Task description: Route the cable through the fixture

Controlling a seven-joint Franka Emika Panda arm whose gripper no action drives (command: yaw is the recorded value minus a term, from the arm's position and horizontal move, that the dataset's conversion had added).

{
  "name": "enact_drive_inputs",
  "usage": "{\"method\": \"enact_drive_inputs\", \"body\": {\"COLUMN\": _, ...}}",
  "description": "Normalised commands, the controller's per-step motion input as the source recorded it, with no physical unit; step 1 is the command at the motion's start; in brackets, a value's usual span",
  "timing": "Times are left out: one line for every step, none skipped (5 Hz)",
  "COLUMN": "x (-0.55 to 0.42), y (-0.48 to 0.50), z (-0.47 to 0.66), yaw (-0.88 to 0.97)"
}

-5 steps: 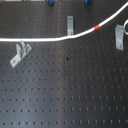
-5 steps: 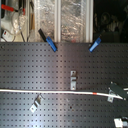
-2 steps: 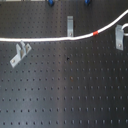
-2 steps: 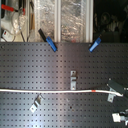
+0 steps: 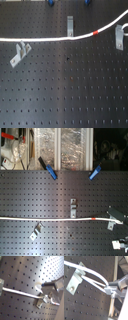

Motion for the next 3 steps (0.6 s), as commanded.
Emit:
{"method": "enact_drive_inputs", "body": {"x": -0.217, "y": -0.033, "z": 0.19, "yaw": 0.02}}
{"method": "enact_drive_inputs", "body": {"x": -0.069, "y": -0.130, "z": 0.07, "yaw": 0.00}}
{"method": "enact_drive_inputs", "body": {"x": -0.076, "y": -0.142, "z": 0.16, "yaw": 0.00}}
